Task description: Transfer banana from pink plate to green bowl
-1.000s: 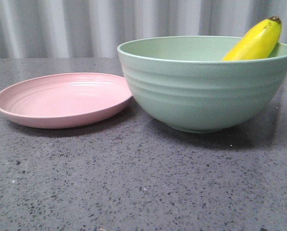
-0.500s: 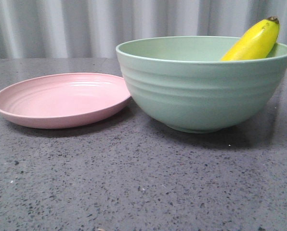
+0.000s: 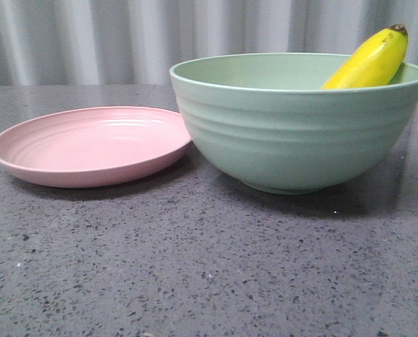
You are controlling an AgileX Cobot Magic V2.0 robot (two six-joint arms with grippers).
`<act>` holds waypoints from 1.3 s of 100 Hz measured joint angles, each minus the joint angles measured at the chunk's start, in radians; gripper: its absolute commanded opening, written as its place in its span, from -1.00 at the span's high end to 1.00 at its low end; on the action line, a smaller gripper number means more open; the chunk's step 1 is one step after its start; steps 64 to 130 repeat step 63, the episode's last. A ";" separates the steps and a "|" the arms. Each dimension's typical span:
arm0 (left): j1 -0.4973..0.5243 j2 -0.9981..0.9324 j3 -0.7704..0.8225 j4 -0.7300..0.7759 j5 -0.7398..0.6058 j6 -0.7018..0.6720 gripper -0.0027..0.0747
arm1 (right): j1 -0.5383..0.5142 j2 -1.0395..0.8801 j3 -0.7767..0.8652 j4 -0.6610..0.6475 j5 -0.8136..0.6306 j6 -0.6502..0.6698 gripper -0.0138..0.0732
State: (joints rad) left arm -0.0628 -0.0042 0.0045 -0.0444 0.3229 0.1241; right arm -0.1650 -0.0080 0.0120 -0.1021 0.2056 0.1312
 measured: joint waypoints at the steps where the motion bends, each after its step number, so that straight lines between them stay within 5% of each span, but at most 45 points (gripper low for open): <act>1: 0.000 0.000 0.000 0.000 0.000 0.000 0.98 | 0.000 -0.002 0.000 -0.002 0.025 0.000 0.84; 12: 0.000 0.000 0.000 0.000 0.000 0.000 0.98 | -0.002 -0.002 0.000 -0.002 0.119 0.000 0.84; 130: 0.000 0.000 0.000 -0.001 0.000 0.000 0.98 | -0.002 -0.002 0.000 -0.004 0.118 0.006 0.84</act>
